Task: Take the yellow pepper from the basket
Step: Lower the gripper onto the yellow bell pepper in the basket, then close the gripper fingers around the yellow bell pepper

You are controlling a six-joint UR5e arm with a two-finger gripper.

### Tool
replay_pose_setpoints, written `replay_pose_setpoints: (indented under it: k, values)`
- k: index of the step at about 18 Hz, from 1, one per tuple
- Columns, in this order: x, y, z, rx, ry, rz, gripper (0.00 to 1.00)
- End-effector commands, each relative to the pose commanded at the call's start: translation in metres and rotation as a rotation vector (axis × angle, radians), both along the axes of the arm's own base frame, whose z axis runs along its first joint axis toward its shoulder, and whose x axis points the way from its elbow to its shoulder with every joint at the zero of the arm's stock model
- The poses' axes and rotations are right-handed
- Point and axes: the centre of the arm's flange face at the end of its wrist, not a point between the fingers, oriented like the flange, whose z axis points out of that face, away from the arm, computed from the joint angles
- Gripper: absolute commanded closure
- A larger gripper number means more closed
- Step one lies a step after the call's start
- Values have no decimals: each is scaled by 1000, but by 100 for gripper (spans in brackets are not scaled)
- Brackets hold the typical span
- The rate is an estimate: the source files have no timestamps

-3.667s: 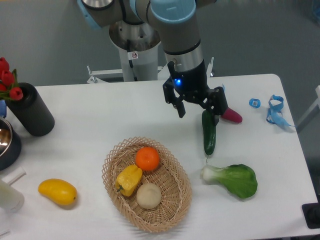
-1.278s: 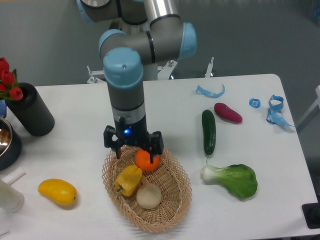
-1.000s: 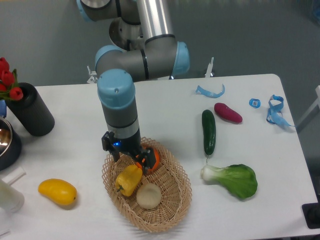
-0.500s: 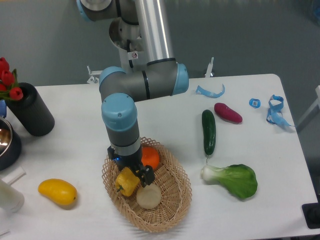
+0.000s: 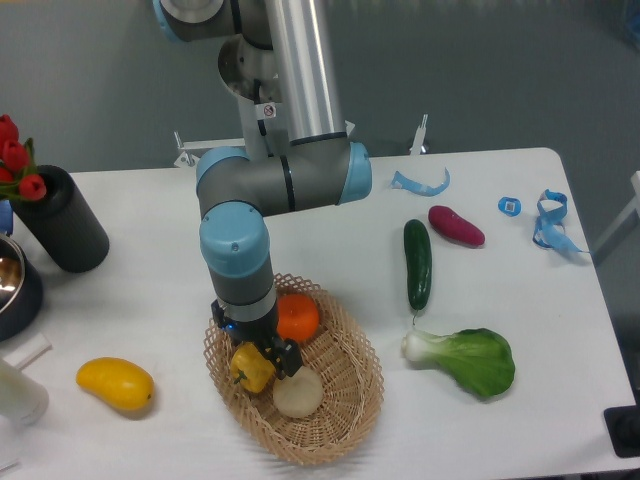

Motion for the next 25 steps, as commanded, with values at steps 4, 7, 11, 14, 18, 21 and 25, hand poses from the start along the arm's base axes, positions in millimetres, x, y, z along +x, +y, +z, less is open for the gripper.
replay_pose_setpoints:
  k: [4, 7, 11, 14, 18, 21, 25]
  values:
    - [-1, 1, -3, -3, -4, 9, 0]
    - [1, 1, -3, -2, -5, 7, 7]
    - [-2, 3, 2, 7, 1, 10, 50]
    - [-3, 4, 5, 13, 3, 10, 69]
    - [-4, 4, 12, 22, 12, 10, 72]
    - [-9, 4, 32, 52, 30, 16, 72]
    - [-17, 2, 91, 169, 35, 46, 72]
